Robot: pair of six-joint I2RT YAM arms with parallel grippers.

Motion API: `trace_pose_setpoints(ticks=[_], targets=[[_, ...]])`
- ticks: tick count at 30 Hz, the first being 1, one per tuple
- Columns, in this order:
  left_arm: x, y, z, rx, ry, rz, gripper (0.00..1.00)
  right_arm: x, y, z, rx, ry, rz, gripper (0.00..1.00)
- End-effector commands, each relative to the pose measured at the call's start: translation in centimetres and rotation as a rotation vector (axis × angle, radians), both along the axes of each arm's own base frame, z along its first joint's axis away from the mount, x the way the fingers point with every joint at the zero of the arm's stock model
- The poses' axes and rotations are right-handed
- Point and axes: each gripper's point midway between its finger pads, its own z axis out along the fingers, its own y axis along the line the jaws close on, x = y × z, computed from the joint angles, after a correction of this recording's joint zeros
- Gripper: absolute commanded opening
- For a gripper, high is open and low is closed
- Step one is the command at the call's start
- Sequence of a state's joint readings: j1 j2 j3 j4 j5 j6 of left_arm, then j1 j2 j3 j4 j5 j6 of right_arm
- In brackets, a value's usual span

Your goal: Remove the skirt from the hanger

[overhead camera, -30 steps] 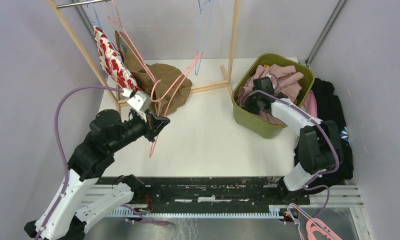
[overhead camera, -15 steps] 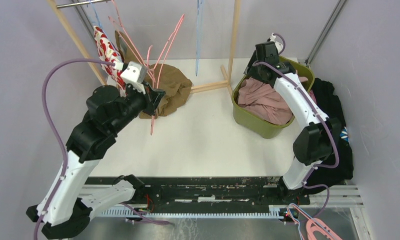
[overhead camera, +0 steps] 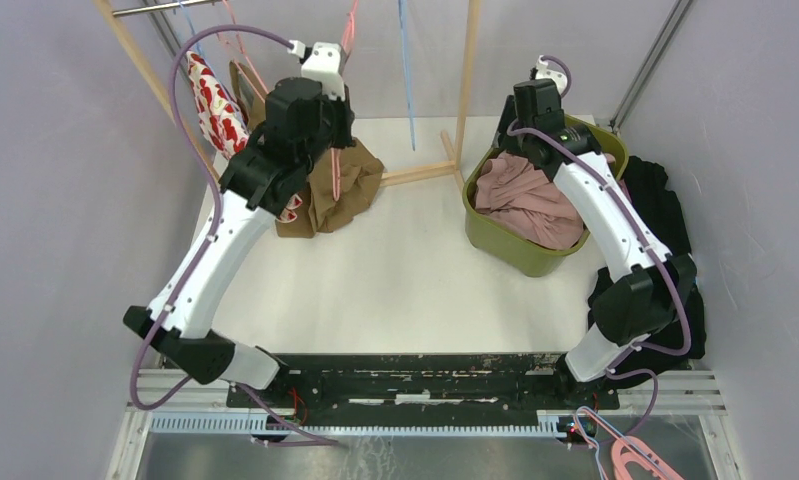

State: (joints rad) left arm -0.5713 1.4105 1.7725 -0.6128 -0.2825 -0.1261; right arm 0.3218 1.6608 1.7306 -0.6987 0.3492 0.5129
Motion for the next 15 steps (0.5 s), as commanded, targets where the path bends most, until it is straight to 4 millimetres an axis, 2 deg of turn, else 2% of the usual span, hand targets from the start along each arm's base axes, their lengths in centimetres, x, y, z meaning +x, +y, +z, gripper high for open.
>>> trace_pose_setpoints(ticks=[1, 4, 6, 8, 11, 15], targets=[[4.3, 2.0, 5.6, -0.147, -0.138, 0.092, 0.03, -0.5, -0.2, 2.7, -0.011, -0.090, 0.019, 0.60], [7.8, 2.6, 5.6, -0.198, -0.130, 0.106, 0.03, -0.4, -0.2, 2.9, -0.017, -0.095, 0.024, 0.61], [9.6, 2.5, 6.3, -0.216, -0.147, 0.106, 0.03, -0.3, -0.2, 3.3, -0.026, -0.102, 0.025, 0.61], [11.1, 2.1, 6.1, -0.230, -0.145, 0.099, 0.03, -0.2, -0.3, 3.5, -0.032, -0.105, 0.027, 0.61], [12.7, 1.4, 5.5, -0.261, -0.137, 0.079, 0.03, -0.2, -0.3, 3.9, -0.035, -0.111, 0.027, 0.61], [13.5, -0.1, 4.4, -0.291, -0.108, 0.025, 0.03, -0.2, -0.6, 4.0, -0.047, -0.115, 0.021, 0.61]])
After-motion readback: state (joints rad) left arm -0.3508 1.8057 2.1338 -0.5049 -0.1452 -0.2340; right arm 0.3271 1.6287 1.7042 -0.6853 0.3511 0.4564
